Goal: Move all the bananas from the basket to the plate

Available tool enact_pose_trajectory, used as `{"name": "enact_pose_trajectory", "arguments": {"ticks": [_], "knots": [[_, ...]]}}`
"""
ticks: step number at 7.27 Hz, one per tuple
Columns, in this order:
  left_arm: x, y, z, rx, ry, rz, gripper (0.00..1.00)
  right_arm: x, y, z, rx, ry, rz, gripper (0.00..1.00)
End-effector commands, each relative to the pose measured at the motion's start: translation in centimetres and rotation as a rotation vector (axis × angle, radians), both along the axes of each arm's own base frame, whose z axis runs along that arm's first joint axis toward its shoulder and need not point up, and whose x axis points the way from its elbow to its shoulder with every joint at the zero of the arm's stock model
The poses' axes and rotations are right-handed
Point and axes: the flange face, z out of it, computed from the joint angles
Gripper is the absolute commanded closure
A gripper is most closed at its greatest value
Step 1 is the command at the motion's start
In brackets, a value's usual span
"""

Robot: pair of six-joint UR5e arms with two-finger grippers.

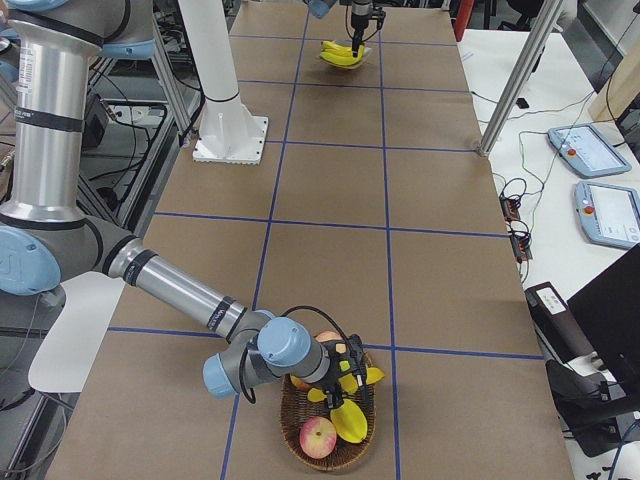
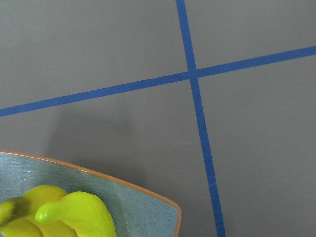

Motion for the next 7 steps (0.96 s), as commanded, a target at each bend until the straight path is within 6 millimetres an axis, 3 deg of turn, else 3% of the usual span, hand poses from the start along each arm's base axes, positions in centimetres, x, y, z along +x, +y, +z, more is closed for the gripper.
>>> {"name": "enact_pose_trajectory", "arguments": {"ticks": [1,2,4,5,7], "knots": [[0.1,0.0,0.0,0.0,0.0,0.001,0.01,2.9,0.6,-0.7,0.033,0.006,0.0,1.0],[0.1,0.0,0.0,0.0,0.0,0.001,0.01,3.7,0.6,-1.1,0.037,0.013,-0.003,1.0],[0.3,-0.2,-0.8,-0.002,0.012,-0.009,0.01,3.8,-3.4,-5.3,0.009,-0.025,0.008,1.0],[0.5,-0.5,-1.8,-0.01,0.027,-0.034,0.01,2.4,-6.5,-8.1,-0.039,-0.137,0.033,1.0],[1.6,-1.5,-4.8,-0.014,0.081,-0.051,0.01,-4.4,-12.0,-12.9,-0.15,-0.256,0.04,1.0]]}}
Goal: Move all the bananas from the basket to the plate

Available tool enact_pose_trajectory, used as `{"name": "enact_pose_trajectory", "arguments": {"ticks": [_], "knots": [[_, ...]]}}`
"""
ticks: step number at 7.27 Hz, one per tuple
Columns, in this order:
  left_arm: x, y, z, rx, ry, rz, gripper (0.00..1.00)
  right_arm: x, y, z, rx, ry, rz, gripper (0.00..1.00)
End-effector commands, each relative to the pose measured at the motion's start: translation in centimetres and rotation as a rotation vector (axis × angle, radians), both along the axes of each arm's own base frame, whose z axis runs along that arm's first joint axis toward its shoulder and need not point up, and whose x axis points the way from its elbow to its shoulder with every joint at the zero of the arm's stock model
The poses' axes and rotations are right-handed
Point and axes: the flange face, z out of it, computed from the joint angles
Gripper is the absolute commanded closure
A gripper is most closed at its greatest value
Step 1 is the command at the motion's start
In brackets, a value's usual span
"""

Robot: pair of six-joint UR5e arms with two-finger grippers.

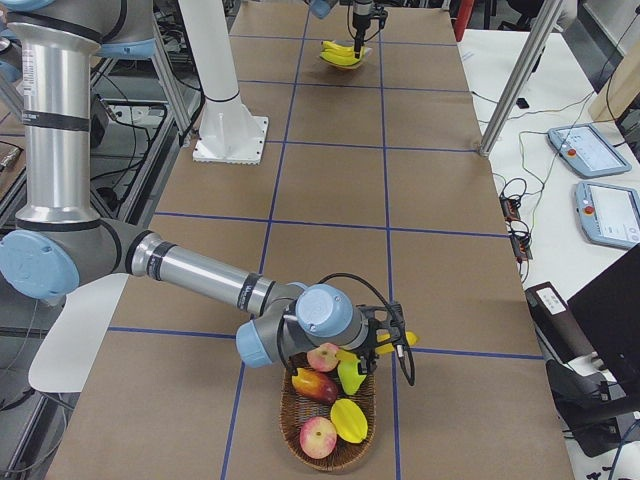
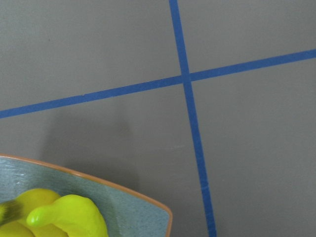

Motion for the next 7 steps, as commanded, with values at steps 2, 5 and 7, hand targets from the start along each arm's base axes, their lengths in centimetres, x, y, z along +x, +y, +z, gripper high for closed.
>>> {"name": "enact_pose_trajectory", "arguments": {"ticks": [2,5,7], "knots": [[2.5,-3.0,-5.1,-0.003,0.074,-0.06,0.01,-12.0,-9.6,-9.9,-0.084,-0.133,-0.055,1.0],[4.9,-4.7,-5.2,-0.004,0.326,-0.12,0.01,-23.8,-12.1,-18.1,-0.133,-0.25,-0.095,1.0],[9.0,-5.5,-7.7,0.014,0.484,-0.139,0.01,-29.9,-11.8,-23.2,-0.161,-0.325,-0.122,1.0]]}}
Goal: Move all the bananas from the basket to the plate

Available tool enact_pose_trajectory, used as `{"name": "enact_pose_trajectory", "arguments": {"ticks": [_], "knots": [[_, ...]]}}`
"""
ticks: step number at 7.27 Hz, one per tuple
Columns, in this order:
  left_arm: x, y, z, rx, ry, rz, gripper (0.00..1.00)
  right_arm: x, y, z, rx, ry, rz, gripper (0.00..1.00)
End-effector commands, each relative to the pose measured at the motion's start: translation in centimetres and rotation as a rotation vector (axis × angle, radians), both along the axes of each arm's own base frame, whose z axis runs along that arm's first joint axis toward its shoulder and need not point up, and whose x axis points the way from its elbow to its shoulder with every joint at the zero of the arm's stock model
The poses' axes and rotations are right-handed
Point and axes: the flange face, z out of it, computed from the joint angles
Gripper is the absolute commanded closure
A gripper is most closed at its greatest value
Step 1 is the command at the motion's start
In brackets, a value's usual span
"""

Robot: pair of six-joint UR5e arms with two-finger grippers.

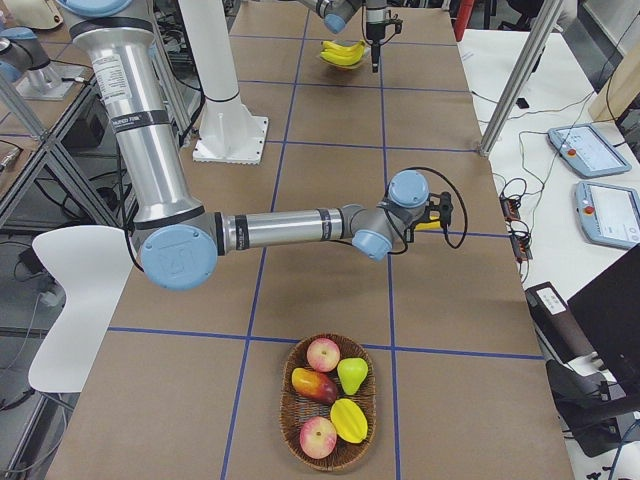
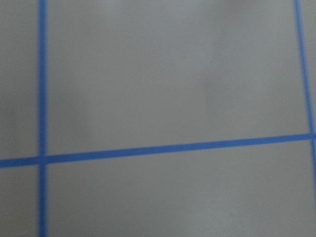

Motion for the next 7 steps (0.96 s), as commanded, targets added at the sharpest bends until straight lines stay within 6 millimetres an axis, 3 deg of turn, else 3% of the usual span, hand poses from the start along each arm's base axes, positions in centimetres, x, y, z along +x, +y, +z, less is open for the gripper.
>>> {"name": "enact_pose_trajectory", "arguments": {"ticks": [1,3,4,6,7], "knots": [[3.4,-0.2,-3.9,0.028,0.121,0.005,0.01,-8.1,0.9,-5.9,-0.045,-0.1,-0.017,1.0],[6.3,1.3,-7.8,0.078,0.16,0.056,0.01,-16.8,2.9,-10.8,-0.027,-0.161,-0.023,1.0],[7.3,2.0,-9.9,0.121,0.19,0.078,0.02,-18.1,3.3,-12.4,-0.04,-0.182,-0.034,1.0],[11.0,5.2,-14.8,0.187,0.259,0.146,0.01,-19.5,4.0,-13.5,-0.051,-0.198,-0.052,1.0],[12.1,6.3,-15.4,0.194,0.27,0.164,0.0,-20.0,4.3,-14.6,-0.087,-0.218,-0.049,1.0]]}}
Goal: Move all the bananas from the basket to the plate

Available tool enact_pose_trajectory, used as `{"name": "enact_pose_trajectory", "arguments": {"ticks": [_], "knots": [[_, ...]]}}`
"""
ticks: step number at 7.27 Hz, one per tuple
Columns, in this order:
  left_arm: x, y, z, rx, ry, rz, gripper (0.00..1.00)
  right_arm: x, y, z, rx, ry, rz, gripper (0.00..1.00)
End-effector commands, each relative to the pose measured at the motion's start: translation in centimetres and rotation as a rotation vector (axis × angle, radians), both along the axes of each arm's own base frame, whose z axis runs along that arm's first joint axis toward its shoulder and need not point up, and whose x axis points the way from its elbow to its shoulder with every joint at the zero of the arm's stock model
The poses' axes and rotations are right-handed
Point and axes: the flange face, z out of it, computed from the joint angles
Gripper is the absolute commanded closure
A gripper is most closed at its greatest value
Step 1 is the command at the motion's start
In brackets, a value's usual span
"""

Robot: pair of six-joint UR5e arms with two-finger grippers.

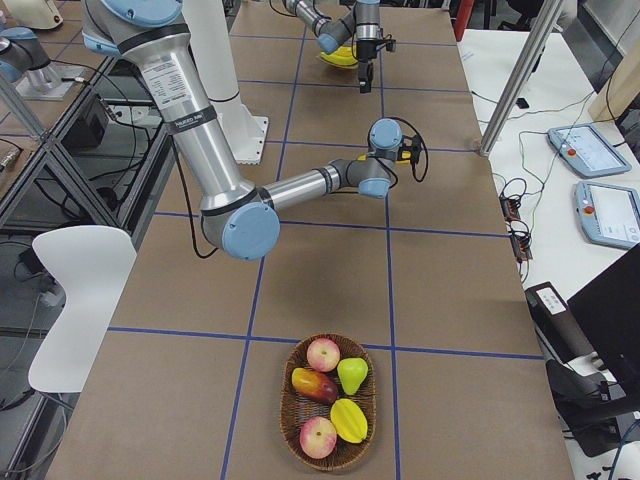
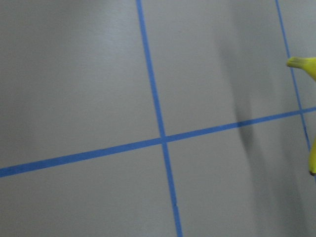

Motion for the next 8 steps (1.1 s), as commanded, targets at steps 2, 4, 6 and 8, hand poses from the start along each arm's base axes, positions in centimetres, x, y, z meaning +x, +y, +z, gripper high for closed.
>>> {"name": "enact_pose_trajectory", "arguments": {"ticks": [2,4,6,8], "knots": [[4.6,4.3,-3.3,0.064,0.052,-0.001,0.0,-2.6,2.0,-4.1,-0.072,-0.064,-0.028,1.0],[5.7,5.5,-3.9,0.083,0.074,0.009,0.01,-3.4,2.8,-5.9,-0.07,-0.089,-0.044,1.0],[7.2,4.5,-4.7,0.078,0.066,0.01,0.01,-5.0,5.0,-7.2,-0.061,-0.104,-0.085,1.0],[8.2,4.2,-4.8,0.076,0.057,0.003,0.01,-5.0,6.0,-8.7,-0.063,-0.122,-0.097,1.0]]}}
